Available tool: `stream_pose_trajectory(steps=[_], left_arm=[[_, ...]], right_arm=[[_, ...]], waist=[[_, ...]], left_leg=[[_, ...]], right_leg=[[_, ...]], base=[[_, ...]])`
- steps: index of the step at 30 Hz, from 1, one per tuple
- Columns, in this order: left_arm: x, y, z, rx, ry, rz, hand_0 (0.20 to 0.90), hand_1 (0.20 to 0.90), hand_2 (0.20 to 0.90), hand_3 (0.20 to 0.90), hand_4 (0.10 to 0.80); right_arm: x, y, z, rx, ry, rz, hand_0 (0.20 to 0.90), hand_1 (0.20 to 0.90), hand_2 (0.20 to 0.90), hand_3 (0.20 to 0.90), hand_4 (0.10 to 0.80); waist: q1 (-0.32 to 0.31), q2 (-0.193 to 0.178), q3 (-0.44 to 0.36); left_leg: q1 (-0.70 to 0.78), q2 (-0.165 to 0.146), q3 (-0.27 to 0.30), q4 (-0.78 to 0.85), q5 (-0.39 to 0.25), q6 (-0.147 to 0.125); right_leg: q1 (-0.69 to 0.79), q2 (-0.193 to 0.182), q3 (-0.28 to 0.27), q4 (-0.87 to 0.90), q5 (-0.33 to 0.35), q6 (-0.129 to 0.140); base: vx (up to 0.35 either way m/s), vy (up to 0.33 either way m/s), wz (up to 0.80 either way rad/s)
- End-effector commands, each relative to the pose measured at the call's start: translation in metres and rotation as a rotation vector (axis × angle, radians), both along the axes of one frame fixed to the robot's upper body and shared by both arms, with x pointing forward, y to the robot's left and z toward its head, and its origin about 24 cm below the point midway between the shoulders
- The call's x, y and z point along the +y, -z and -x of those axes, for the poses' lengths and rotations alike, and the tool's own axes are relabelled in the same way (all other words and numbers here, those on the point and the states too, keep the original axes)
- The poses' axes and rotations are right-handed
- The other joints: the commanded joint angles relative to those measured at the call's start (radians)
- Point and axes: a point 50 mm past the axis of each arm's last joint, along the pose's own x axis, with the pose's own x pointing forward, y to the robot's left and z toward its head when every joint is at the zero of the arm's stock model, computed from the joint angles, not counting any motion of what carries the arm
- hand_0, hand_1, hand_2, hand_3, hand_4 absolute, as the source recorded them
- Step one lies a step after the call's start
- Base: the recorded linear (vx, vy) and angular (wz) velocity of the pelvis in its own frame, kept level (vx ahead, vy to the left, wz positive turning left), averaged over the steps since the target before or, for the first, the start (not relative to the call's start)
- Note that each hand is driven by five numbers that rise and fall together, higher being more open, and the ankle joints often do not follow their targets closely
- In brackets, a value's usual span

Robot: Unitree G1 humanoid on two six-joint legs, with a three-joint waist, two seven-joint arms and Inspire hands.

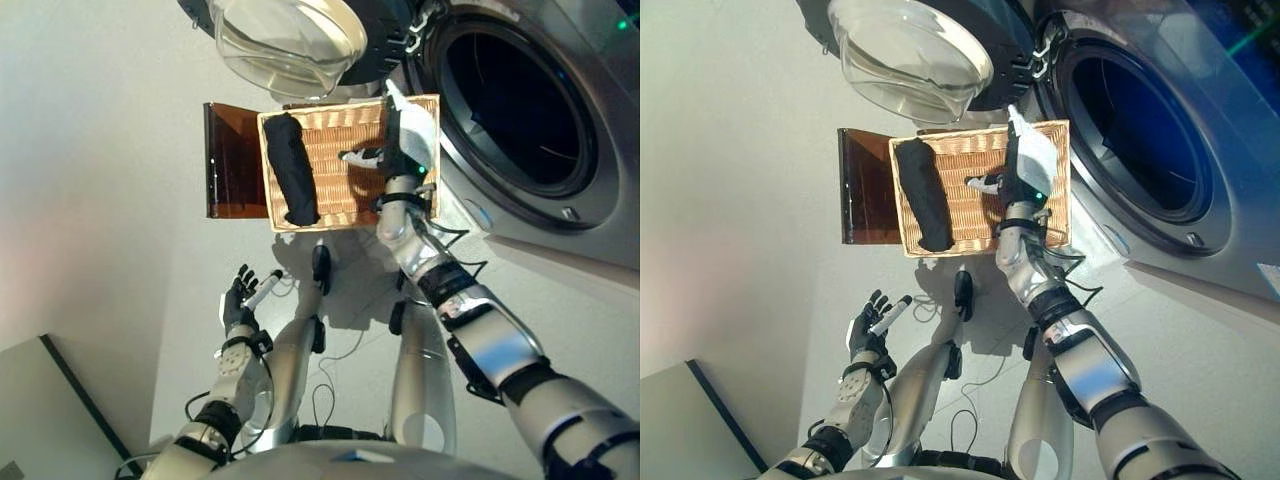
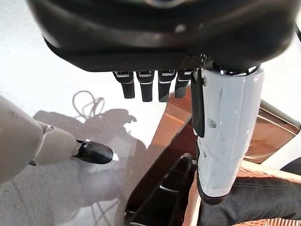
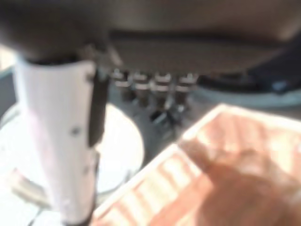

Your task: Pick up the clothes and place them into the washing machine

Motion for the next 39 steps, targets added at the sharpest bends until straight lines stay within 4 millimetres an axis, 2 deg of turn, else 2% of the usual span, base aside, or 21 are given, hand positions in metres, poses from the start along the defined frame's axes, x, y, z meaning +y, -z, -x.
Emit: stream_pose_trajectory(steps=[1,4,17,27,31,39], left_arm=[[0.027,-0.011,-0.007,-0.076,-0.089,-0.054,0.900,0.900,0.900,0.900,0.800],[0.033,-0.016,-0.008,-0.099,-0.098,-0.060,0.900,0.900,0.900,0.900,0.800],[0.044,-0.027,-0.013,-0.153,-0.095,-0.078,0.900,0.900,0.900,0.900,0.800],[0.053,-0.038,-0.020,-0.204,-0.106,-0.081,0.900,0.900,0.900,0.900,0.800],[0.053,-0.043,-0.025,-0.227,-0.097,-0.084,0.900,0.900,0.900,0.900,0.800],[0.050,-0.056,-0.034,-0.289,-0.076,-0.080,0.900,0.900,0.900,0.900,0.800]], right_arm=[[0.053,-0.055,0.000,-0.189,-0.221,-0.054,0.900,0.900,0.900,0.900,0.800],[0.063,-0.050,-0.001,-0.130,-0.259,-0.084,0.900,0.900,0.900,0.900,0.800],[0.084,-0.035,-0.008,0.038,-0.319,-0.151,0.900,0.900,0.900,0.900,0.800],[0.083,-0.037,-0.018,0.118,-0.300,-0.211,0.900,0.900,0.900,0.900,0.800],[0.087,-0.041,-0.019,0.136,-0.316,-0.231,0.900,0.900,0.900,0.900,0.800],[0.084,-0.046,-0.024,0.165,-0.296,-0.254,0.900,0.900,0.900,0.900,0.800]], waist=[[0.019,0.017,0.014],[0.035,0.015,0.014],[0.084,0.006,0.014],[0.125,0.015,0.014],[0.143,0.016,0.014],[0.175,0.030,0.014]], left_leg=[[-0.006,-0.026,0.018,-0.008,-0.016,-0.076],[-0.024,-0.026,0.010,-0.008,-0.010,-0.078],[-0.086,-0.023,-0.009,-0.008,0.008,-0.081],[-0.119,-0.025,-0.035,-0.008,0.017,-0.084],[-0.136,-0.026,-0.047,-0.008,0.021,-0.084],[-0.165,-0.030,-0.067,-0.008,0.026,-0.084]], right_leg=[[0.044,0.039,0.034,-0.004,-0.059,0.002],[0.034,0.037,0.024,-0.006,-0.055,0.002],[-0.014,0.030,-0.004,-0.002,-0.051,0.004],[-0.040,0.019,-0.032,0.014,-0.058,0.006],[-0.053,0.014,-0.045,0.019,-0.060,0.007],[-0.076,0.004,-0.064,0.033,-0.069,0.010]], base=[[-0.017,-0.002,0.12],[-0.014,-0.007,0.09],[-0.012,-0.001,0.07],[-0.006,-0.002,0.11],[0.000,-0.001,0.10],[-0.002,-0.003,0.11]])
